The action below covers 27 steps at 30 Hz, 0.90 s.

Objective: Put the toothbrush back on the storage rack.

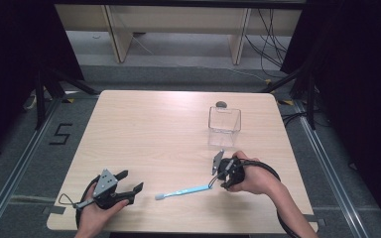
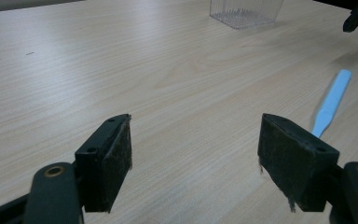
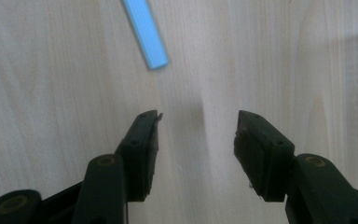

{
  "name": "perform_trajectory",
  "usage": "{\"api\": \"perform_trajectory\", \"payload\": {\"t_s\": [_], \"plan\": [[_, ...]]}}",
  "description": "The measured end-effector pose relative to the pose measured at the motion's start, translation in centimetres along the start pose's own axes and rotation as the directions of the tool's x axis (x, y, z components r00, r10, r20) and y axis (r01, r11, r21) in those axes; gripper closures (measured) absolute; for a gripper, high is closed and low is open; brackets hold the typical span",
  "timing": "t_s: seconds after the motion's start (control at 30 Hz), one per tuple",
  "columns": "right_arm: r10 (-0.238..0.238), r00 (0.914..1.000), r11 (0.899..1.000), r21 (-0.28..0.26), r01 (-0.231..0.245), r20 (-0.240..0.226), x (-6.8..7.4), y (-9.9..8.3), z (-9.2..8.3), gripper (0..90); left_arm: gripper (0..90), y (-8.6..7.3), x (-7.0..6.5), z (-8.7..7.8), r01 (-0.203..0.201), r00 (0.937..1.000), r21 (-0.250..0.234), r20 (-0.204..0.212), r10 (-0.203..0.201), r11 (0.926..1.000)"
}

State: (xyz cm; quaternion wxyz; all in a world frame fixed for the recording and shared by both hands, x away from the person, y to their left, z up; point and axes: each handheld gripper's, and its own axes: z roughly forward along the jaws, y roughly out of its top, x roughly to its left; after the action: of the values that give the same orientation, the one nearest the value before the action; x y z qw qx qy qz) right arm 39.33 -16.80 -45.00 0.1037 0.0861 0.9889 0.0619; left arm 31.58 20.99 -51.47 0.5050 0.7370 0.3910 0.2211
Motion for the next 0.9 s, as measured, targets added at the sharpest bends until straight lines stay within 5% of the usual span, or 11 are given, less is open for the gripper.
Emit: {"api": "perform_trajectory", "payload": {"t_s": [0.4,0.43,0.47,0.6,0.67,0.9], "plan": [[-0.088,0.9949,0.995,0.031,0.090,-0.048,-0.2,2.5,0.6,51.8,25.1,0.0,-0.2,0.1,-0.010,0.9999,0.003,0.011,0.010,0.9999],[-0.069,0.9963,0.997,0.038,0.071,-0.051,0.1,2.7,0.6,52.0,25.0,0.1,-0.3,0.1,-0.010,0.9999,0.002,0.013,0.010,1.0000],[-0.110,0.9922,0.994,0.023,0.111,-0.059,-0.2,2.9,0.8,52.0,25.0,0.1,-0.3,0.1,-0.009,0.9999,0.001,0.014,0.009,1.0000],[-0.148,0.9866,0.988,0.030,0.150,-0.068,0.0,3.8,1.2,52.6,24.9,0.1,-0.3,0.2,-0.012,0.9998,0.002,0.016,0.012,0.9999],[-0.125,0.9889,0.991,0.028,0.128,-0.080,0.2,4.0,1.2,52.6,24.9,0.0,-0.3,0.2,-0.013,0.9998,0.002,0.016,0.013,0.9999],[-0.174,0.9797,0.984,0.029,0.178,-0.099,0.8,5.5,1.6,53.9,24.6,0.0,-0.3,0.2,-0.012,0.9997,-0.001,0.020,0.012,0.9999]]}}
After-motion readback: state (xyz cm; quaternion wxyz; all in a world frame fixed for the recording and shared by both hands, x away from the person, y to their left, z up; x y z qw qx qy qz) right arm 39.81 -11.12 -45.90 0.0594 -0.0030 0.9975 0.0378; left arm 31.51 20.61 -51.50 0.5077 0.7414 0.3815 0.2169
